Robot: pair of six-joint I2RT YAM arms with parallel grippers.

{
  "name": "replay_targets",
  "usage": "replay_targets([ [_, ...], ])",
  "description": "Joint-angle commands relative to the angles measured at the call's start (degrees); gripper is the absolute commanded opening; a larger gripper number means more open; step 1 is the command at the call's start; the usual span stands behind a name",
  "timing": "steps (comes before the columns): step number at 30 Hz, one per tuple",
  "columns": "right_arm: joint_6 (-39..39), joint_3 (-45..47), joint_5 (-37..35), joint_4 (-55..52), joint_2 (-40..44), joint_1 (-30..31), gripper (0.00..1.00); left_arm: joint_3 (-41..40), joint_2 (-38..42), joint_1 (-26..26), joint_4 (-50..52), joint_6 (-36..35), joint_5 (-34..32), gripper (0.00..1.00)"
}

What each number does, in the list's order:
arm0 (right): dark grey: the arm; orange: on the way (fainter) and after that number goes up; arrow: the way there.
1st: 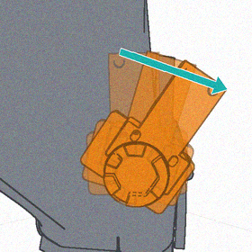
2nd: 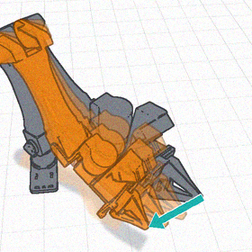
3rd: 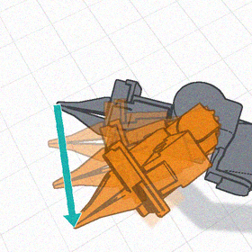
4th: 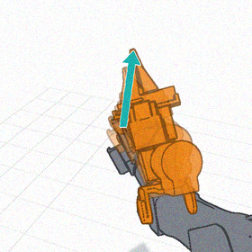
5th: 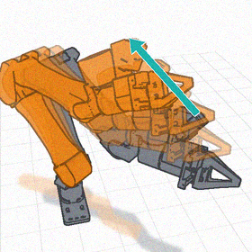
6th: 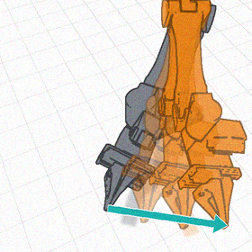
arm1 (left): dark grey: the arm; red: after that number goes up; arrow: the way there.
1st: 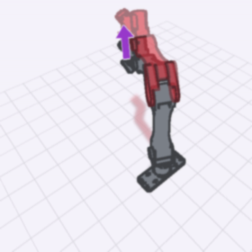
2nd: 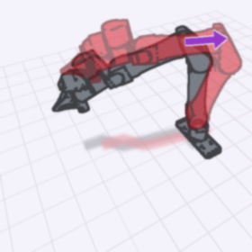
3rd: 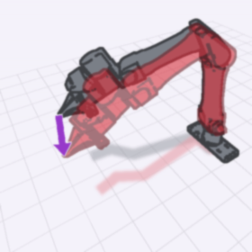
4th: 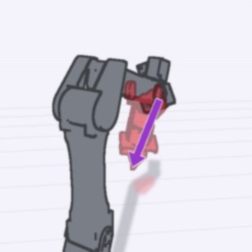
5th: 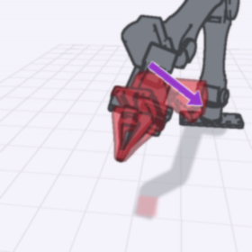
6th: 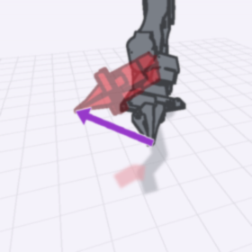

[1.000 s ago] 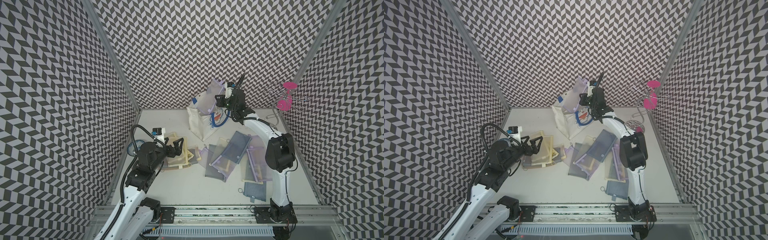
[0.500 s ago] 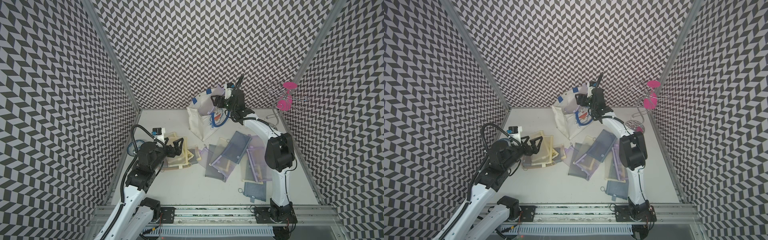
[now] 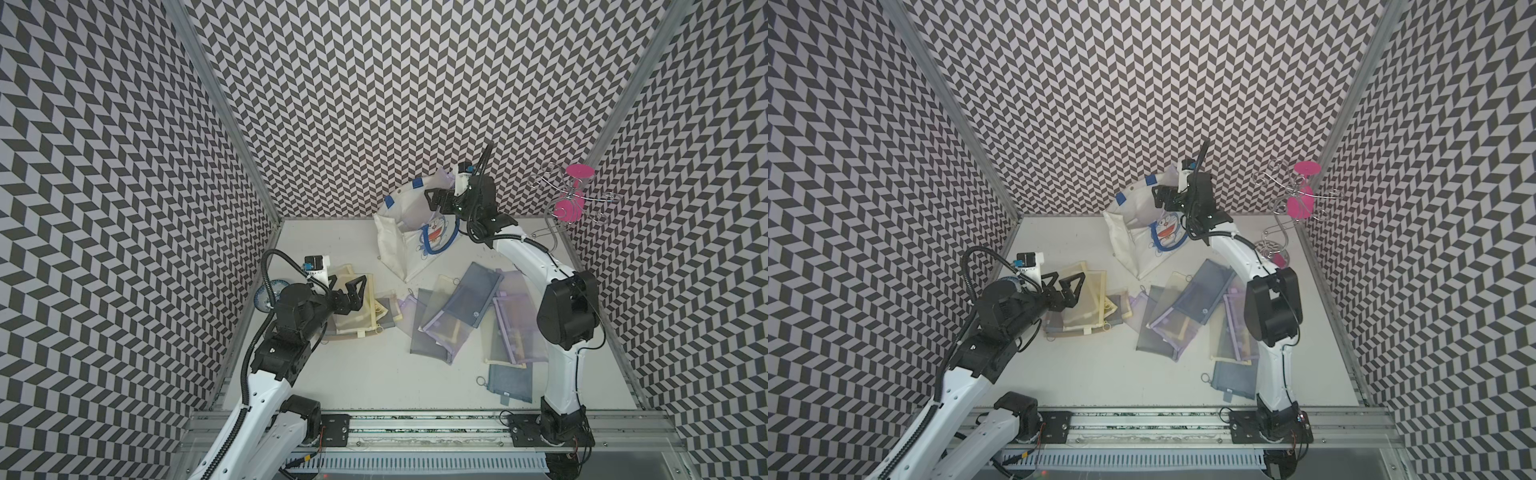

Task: Put the pencil pouch into the canvas bag
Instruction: Place the pencil pouch in the canvas bag.

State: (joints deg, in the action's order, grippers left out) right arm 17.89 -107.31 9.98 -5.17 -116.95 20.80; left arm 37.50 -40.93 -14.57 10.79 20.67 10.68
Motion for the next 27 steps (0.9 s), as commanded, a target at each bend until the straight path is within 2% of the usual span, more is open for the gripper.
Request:
replay_targets([
  [1,-2.5,-5.0,1.1,-4.2,-1.1,-0.6,0.94,-0.6,0.1,0.4,-1.1,0.3,0.9,0.96],
  [9,-5.2,-6.6,-1.7,-7.4,-2.1,-1.1,0.85,-0.7,0.5,0.5,-1.3,0.5,1.1,0.96],
  [18,-7.7,-4.6,-3.0,-8.9,0.5,-4.7,0.91,-0.7,0.5,0.7,-1.3,0.4,1.1,0.96],
  [23,-8.8,-6.9,-4.7,-10.2,-0.6,-4.9,0.94,-0.7,0.5,1.0,-1.4,0.5,1.4,0.96],
  [27,-8.6,-8.3,-4.4,-9.9,-1.9,-5.2,0.89,-0.8,0.5,1.0,-1.5,0.5,1.5,0.96],
])
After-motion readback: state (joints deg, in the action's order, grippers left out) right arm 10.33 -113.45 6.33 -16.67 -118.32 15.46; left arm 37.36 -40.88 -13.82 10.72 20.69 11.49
